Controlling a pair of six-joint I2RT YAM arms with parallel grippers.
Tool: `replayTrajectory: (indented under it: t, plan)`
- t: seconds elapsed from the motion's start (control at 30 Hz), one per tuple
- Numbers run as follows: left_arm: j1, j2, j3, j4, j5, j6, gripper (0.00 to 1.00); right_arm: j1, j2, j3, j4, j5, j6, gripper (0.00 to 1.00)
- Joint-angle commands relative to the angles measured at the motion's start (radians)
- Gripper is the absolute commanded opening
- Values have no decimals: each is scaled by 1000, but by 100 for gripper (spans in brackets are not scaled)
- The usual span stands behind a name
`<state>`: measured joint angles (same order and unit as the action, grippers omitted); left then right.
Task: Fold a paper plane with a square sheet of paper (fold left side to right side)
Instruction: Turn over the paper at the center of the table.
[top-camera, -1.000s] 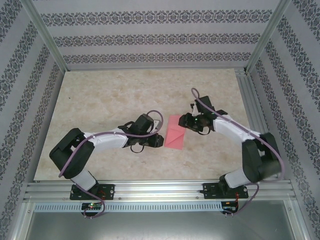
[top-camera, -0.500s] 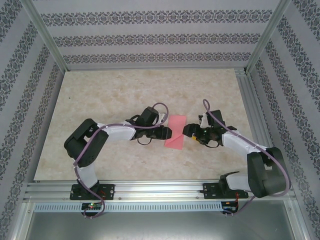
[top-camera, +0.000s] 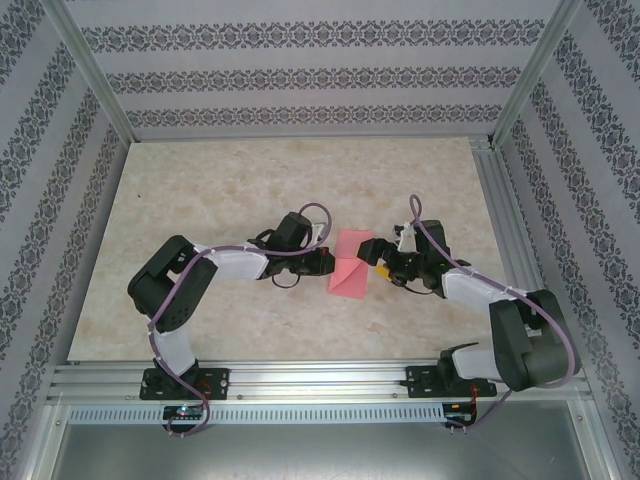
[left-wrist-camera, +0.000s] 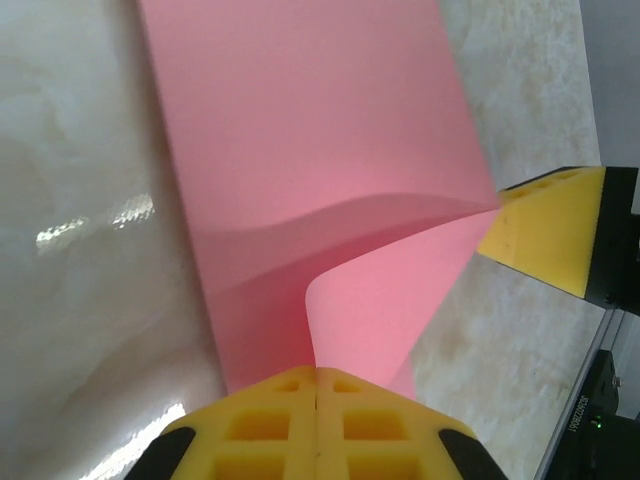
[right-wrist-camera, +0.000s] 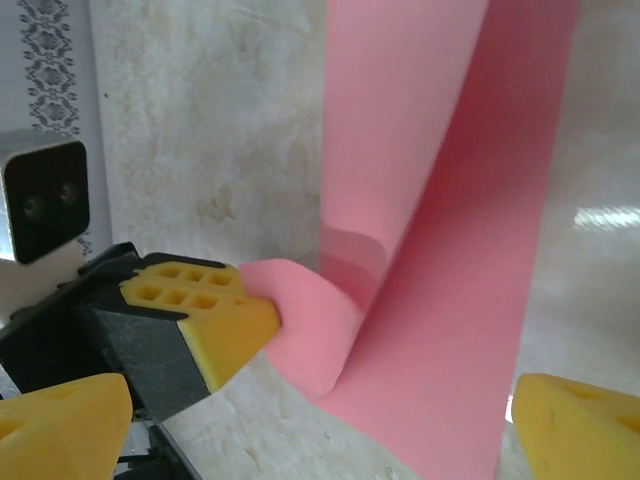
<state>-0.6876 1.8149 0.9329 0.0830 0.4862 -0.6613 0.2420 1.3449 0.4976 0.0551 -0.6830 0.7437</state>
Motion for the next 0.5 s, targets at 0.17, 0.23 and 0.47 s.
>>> replayTrajectory:
  t: [0.17,0.23,0.47]
  plan:
    - [19,-34,-27,63,0,-18,7,46,123,44,149,-50,73,82]
    - [19,-34,-28,62,-1,-16,7,64,143,65,142,-46,68,79]
    - [19,-32,-26,57,-3,-15,10,92,211,113,95,-24,61,53]
